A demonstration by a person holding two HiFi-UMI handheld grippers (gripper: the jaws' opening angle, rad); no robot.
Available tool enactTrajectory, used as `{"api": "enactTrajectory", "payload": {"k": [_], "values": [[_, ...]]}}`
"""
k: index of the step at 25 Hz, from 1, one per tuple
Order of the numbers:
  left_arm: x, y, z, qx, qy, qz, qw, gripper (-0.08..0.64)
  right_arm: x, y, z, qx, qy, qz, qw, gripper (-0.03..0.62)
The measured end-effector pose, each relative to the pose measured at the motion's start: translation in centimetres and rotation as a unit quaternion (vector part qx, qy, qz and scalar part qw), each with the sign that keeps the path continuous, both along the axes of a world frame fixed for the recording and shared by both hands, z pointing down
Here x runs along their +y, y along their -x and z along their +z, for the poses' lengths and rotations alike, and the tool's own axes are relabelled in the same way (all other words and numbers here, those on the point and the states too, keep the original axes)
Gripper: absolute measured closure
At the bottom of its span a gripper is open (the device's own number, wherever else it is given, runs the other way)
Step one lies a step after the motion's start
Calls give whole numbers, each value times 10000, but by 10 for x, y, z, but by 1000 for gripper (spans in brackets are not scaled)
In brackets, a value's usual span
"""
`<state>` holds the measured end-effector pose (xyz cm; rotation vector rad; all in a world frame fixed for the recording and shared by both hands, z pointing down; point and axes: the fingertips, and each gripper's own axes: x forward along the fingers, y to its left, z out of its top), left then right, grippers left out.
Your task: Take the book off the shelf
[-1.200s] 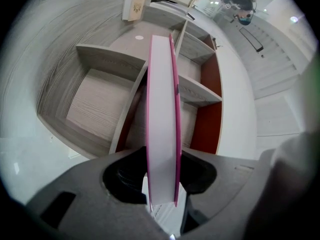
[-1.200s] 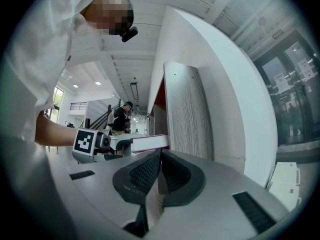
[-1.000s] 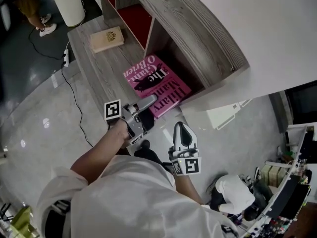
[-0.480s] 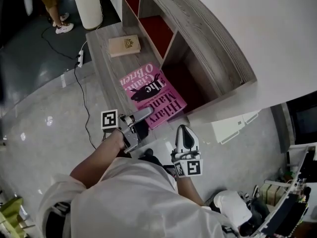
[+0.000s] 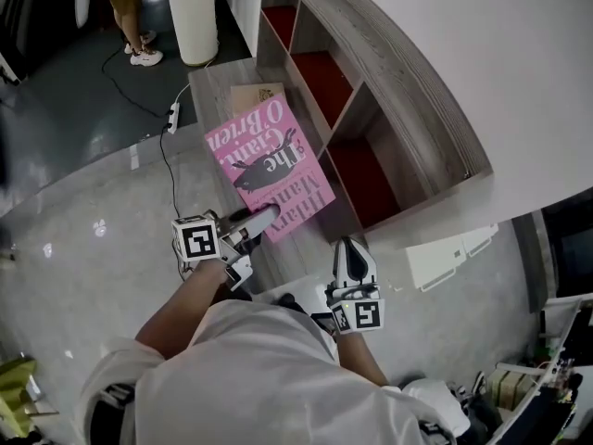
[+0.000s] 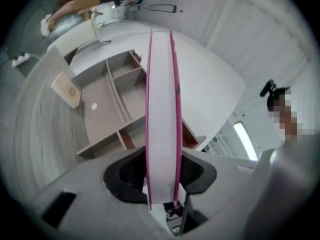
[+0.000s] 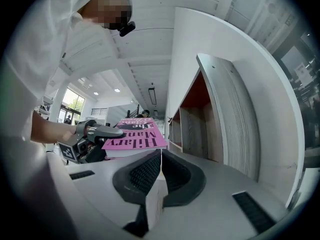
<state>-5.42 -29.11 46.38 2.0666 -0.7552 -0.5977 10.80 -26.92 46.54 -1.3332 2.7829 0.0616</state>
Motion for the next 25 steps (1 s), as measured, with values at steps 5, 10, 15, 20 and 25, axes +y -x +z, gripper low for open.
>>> {"api": "enactTrajectory", "payload": {"k": [5, 10, 15, 20, 25], "values": [[7, 22, -12, -1428, -921, -564, 9838, 411, -4, 3, -4, -5, -35, -37, 10000, 574], [15, 24, -20, -2606, -1601, -1014, 9466, 413, -6, -3, -9, 106, -31, -108, 9999, 574], [31, 25, -24, -3344, -2014, -1688, 9051, 413, -2, -14, -11, 129, -29, -179, 9998, 574], [52, 18, -25, -3940, -2285, -2187, 8630, 414, 3, -29, -8, 183, 4, -226, 9996, 574], [70, 16, -16, -4214, -2141, -2471, 8459, 414, 7, -43, -1, 185, 170, -202, 9995, 574]]}}
